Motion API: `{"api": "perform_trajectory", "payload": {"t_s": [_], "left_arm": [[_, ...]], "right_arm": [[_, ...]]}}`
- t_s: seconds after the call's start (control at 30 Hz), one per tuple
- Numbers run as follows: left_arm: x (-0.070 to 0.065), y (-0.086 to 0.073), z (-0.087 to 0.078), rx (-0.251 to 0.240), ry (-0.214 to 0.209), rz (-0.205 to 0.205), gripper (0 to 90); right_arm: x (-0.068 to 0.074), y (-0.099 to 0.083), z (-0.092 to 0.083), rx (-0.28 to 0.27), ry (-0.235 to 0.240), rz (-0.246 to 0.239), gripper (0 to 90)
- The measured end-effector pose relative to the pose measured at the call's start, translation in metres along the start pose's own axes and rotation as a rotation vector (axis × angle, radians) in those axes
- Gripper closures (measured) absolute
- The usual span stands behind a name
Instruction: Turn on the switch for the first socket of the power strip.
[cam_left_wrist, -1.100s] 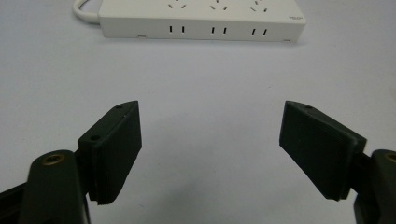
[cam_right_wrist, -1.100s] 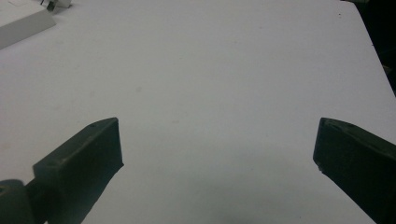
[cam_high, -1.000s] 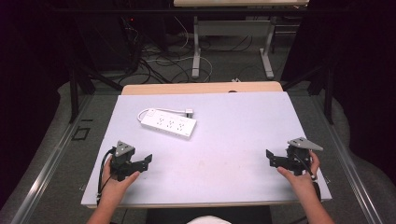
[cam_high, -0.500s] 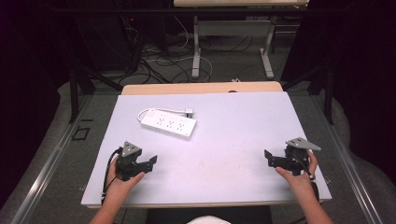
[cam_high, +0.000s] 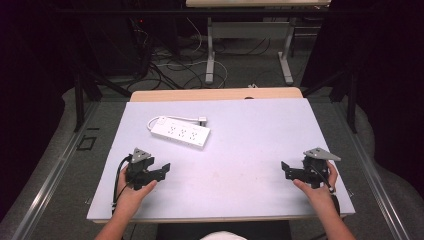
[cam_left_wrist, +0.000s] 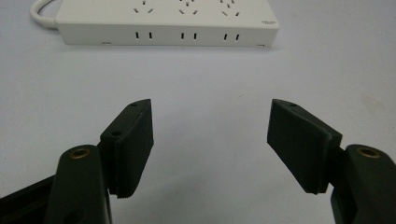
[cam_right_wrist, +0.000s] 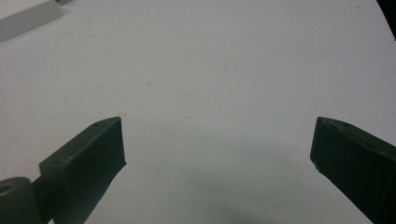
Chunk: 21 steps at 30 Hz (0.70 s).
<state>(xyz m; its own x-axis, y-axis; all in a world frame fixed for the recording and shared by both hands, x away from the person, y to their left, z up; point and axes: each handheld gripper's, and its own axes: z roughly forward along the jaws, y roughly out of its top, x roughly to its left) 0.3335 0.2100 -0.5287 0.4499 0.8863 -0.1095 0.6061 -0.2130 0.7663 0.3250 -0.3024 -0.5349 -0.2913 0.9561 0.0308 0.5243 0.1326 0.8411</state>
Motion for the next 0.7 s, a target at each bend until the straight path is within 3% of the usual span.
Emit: {"api": "perform_trajectory", "payload": {"t_s": [0.1, 0.5, 0.57, 0.7], "left_arm": [[-0.001, 0.003, 0.001, 0.001, -0.003, -0.021, 31.8], [-0.003, 0.024, 0.004, 0.01, -0.009, -0.043, 33.9], [-0.005, 0.029, 0.005, 0.011, -0.015, -0.047, 34.3], [-0.006, 0.037, 0.005, 0.019, -0.029, -0.035, 35.0]], "right_arm": [[0.0, 0.0, 0.0, 0.0, 0.001, 0.0, 2.4], [0.0, 0.0, -0.001, 0.022, 0.004, -0.003, 2.6], [0.0, 0.0, 0.0, 0.005, 0.004, -0.001, 2.6], [0.001, 0.0, 0.001, 0.006, 0.006, -0.003, 2.6]]}}
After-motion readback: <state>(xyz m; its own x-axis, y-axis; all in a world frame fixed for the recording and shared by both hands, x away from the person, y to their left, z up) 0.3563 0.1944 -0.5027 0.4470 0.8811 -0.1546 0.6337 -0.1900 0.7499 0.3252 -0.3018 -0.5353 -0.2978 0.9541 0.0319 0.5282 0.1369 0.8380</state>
